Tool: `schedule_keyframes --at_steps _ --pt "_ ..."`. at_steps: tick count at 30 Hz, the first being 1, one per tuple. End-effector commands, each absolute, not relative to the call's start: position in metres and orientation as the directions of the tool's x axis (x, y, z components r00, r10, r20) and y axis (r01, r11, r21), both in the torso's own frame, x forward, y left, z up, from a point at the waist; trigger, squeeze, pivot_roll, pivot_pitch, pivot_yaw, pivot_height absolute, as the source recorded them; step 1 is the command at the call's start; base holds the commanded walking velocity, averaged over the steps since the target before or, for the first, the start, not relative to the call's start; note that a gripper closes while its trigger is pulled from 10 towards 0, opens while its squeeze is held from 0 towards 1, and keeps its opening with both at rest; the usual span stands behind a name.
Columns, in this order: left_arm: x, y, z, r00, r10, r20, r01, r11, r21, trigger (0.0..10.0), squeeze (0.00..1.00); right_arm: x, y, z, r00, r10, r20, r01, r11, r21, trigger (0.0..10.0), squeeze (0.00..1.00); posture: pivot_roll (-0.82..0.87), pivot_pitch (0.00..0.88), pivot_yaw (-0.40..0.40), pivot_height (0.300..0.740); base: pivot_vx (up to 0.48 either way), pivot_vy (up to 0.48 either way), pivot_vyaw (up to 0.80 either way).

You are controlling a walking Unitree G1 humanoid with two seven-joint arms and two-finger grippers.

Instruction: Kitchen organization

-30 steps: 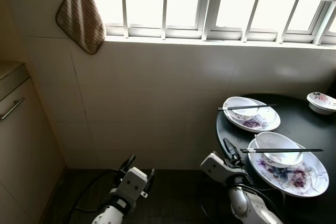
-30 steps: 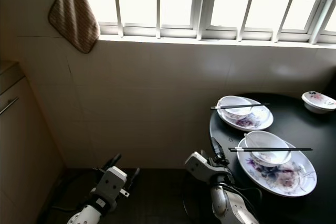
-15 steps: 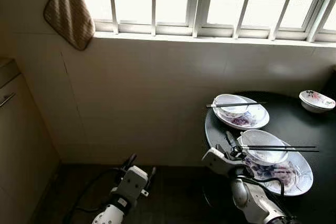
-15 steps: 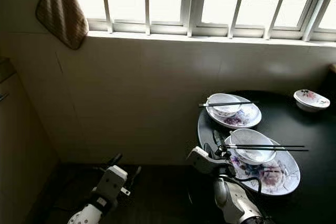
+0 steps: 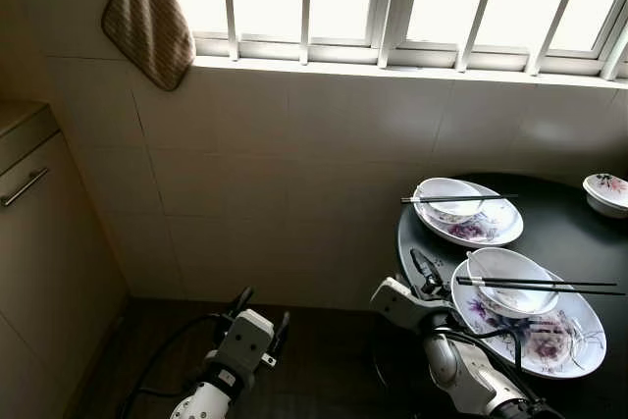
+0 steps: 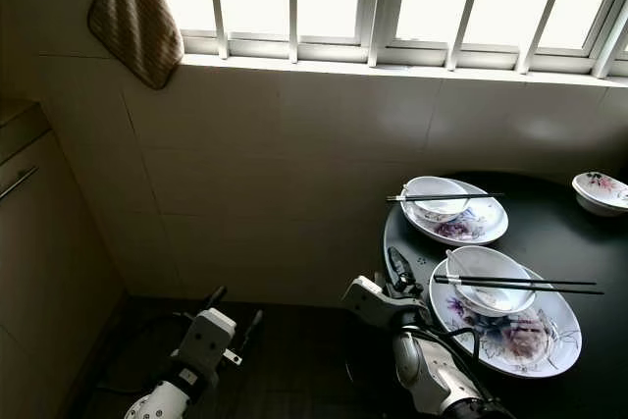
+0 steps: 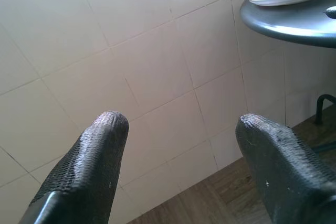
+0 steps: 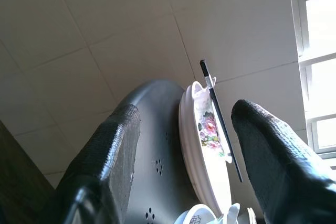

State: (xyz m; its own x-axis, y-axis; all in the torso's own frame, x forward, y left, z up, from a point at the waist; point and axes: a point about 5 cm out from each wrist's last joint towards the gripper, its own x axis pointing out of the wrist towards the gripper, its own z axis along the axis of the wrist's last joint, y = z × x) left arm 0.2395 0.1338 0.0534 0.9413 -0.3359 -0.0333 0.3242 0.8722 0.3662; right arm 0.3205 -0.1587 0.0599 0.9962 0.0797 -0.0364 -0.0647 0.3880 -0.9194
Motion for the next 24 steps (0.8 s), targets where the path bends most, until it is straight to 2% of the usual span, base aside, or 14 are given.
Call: schedule_keyframes --at_steps 1,3,5,7,9,10,11,12,13,14,15,16,19,24 --pt "0.241 0.135 0.052 0.943 -0.33 -0.047 0.324 0.876 0.356 10.0 0.0 0.324 -0.161 0.065 0.996 0.083 -0.016 -0.044 0.349 -0.936 10.0 0.0 0.02 0.0 -0.072 0.736 0.0 0.0 0.0" --pt "0.241 0.135 0.052 0.943 -0.329 -0.047 0.324 0.877 0.354 10.0 0.0 0.326 -0.161 0.069 0.997 0.082 0.008 -0.023 0.365 -0.931 10.0 0.0 0.02 0.0 -0.07 0.736 0.0 0.0 0.0" --pt "0.241 0.136 0.051 0.943 -0.329 -0.048 0.324 0.878 0.352 10.0 0.0 0.328 -0.158 0.076 0.997 0.073 0.036 -0.004 0.488 -0.873 10.0 0.0 0.03 0.0 -0.069 0.736 0.0 0.0 0.0" --pt "0.242 0.136 0.051 0.944 -0.328 -0.048 0.323 0.879 0.349 10.0 0.0 0.33 -0.147 0.09 0.994 0.085 0.062 -0.019 0.725 -0.689 10.0 0.0 0.03 0.0 -0.068 0.736 0.0 0.0 0.0" --pt "0.242 0.138 0.051 0.944 -0.326 -0.05 0.322 0.881 0.346 10.0 0.0 0.332 -0.136 0.107 0.991 0.101 0.092 -0.065 0.939 -0.337 10.0 0.0 0.03 0.0 -0.065 0.736 0.0 0.0 0.0" --pt "0.242 0.138 0.051 0.944 -0.325 -0.05 0.322 0.882 0.344 10.0 0.0 0.336 -0.14 0.115 0.993 0.048 0.111 -0.023 0.975 -0.222 10.0 0.15 0.03 0.0 -0.065 0.736 0.0 0.0 0.0" --pt "0.242 0.138 0.051 0.944 -0.325 -0.05 0.322 0.882 0.343 10.0 0.0 0.338 -0.144 0.12 0.993 0.009 0.121 0.009 0.988 -0.154 10.0 0.15 0.03 0.0 -0.065 0.736 0.0 0.0 0.0" --pt "0.242 0.138 0.051 0.944 -0.325 -0.05 0.322 0.883 0.342 10.0 0.0 0.342 -0.146 0.128 0.989 -0.007 0.146 0.024 0.993 -0.114 10.0 0.35 0.03 0.0 -0.065 0.736 0.0 0.0 0.0" --pt "0.242 0.138 0.051 0.945 -0.324 -0.05 0.321 0.883 0.341 10.0 0.0 0.343 -0.148 0.133 0.986 -0.012 0.164 0.029 0.995 -0.096 10.0 0.35 0.03 0.0 -0.065 0.736 0.0 0.0 0.0" --pt "0.242 0.138 0.051 0.945 -0.324 -0.05 0.321 0.884 0.34 10.0 0.0 0.344 -0.149 0.139 0.98 -0.017 0.197 0.036 0.995 -0.096 10.0 0.63 0.03 0.0 -0.065 0.736 0.0 0.0 0.0" --pt "0.243 0.138 0.051 0.945 -0.323 -0.05 0.32 0.885 0.338 10.0 0.0 0.344 -0.151 0.146 0.97 -0.025 0.241 0.051 0.994 -0.1 10.0 0.71 0.03 0.0 -0.065 0.736 0.0 0.0 0.0" --pt "0.243 0.138 0.051 0.945 -0.322 -0.049 0.32 0.885 0.337 10.0 0.0 0.344 -0.153 0.156 0.95 -0.025 0.311 0.071 0.988 -0.137 10.0 1.0 0.03 0.0 -0.065 0.736 0.0 0.0 0.0" --pt "0.243 0.139 0.05 0.946 -0.32 -0.05 0.317 0.887 0.335 10.0 0.0 0.34 -0.159 0.174 0.893 -0.02 0.449 0.135 0.965 -0.227 10.0 1.0 0.03 0.0 -0.069 0.736 0.0 0.0 0.0" --pt "0.243 0.139 0.05 0.947 -0.317 -0.048 0.315 0.89 0.329 10.0 0.0 0.336 -0.155 0.17 0.894 0.075 0.442 0.049 0.964 -0.263 10.0 1.0 0.03 0.0 -0.07 0.736 0.0 0.0 0.0"
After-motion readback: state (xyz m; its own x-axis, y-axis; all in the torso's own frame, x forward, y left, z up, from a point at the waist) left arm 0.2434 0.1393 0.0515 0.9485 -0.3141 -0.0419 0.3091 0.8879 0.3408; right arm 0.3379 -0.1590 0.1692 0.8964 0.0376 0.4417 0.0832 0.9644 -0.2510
